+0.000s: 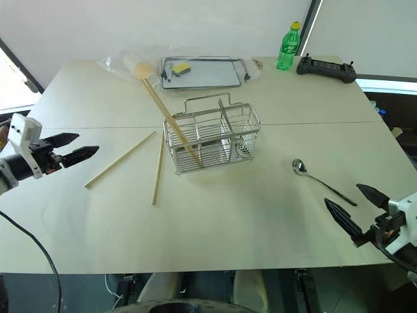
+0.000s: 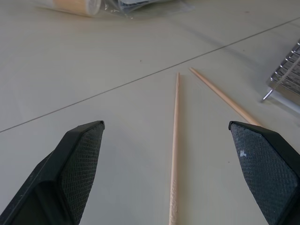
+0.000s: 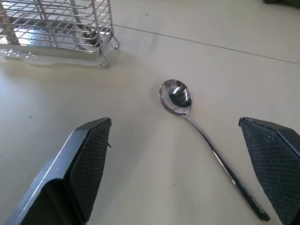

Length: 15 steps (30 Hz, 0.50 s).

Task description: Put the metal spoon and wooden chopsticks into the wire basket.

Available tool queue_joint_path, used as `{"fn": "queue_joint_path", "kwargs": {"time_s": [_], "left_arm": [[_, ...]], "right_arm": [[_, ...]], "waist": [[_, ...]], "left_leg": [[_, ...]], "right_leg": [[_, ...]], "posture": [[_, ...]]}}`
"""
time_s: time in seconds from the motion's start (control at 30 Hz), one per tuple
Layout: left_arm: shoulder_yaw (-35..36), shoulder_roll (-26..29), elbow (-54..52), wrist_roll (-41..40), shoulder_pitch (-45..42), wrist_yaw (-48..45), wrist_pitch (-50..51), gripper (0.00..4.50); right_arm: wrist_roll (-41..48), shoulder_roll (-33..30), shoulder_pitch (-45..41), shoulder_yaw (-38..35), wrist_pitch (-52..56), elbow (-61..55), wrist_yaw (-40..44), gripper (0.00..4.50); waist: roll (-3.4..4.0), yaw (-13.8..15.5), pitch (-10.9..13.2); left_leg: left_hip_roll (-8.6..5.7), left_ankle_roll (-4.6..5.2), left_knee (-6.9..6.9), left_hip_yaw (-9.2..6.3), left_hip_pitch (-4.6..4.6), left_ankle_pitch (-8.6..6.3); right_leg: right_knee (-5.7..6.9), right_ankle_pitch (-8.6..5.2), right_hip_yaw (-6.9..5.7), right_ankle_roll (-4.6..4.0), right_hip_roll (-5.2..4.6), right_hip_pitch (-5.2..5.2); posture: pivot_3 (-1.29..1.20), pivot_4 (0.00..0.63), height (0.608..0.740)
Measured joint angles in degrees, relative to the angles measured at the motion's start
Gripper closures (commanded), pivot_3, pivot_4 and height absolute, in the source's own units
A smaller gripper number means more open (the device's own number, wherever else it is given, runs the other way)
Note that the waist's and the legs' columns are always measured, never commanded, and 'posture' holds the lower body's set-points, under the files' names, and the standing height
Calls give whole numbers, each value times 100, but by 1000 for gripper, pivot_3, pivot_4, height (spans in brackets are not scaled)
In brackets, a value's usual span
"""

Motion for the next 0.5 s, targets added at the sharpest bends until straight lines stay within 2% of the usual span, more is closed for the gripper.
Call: {"fn": "queue_joint_path", "kwargs": {"time_s": [0.23, 0.4, 0.5], "left_arm": [[-10, -41, -248, -125, -2, -32, 288, 33], [-236, -56, -1300, -775, -21, -241, 1119, 33], [-506, -27, -2123, -1188, -40, -429, 1525, 33]], "right_arm": [[-102, -398, -123, 1, 0, 204, 203, 0], [-184, -1080, -723, 35, 34, 714, 520, 0], [-242, -1587, -1324, 306, 116, 1155, 768, 0]], "waist": [[-1, -2, 0], [-4, -4, 1], [-5, -15, 2]], "left_leg": [[0, 0, 7, 11, 4, 0], [-3, 1, 14, 16, 6, 1], [-7, 2, 15, 17, 10, 1]], "right_leg": [[3, 0, 0, 1, 2, 7], [3, 1, -1, 0, 2, 14], [6, 2, -1, -1, 7, 17]], "posture": [[0, 150, 709], [0, 150, 709], [0, 150, 709]]}}
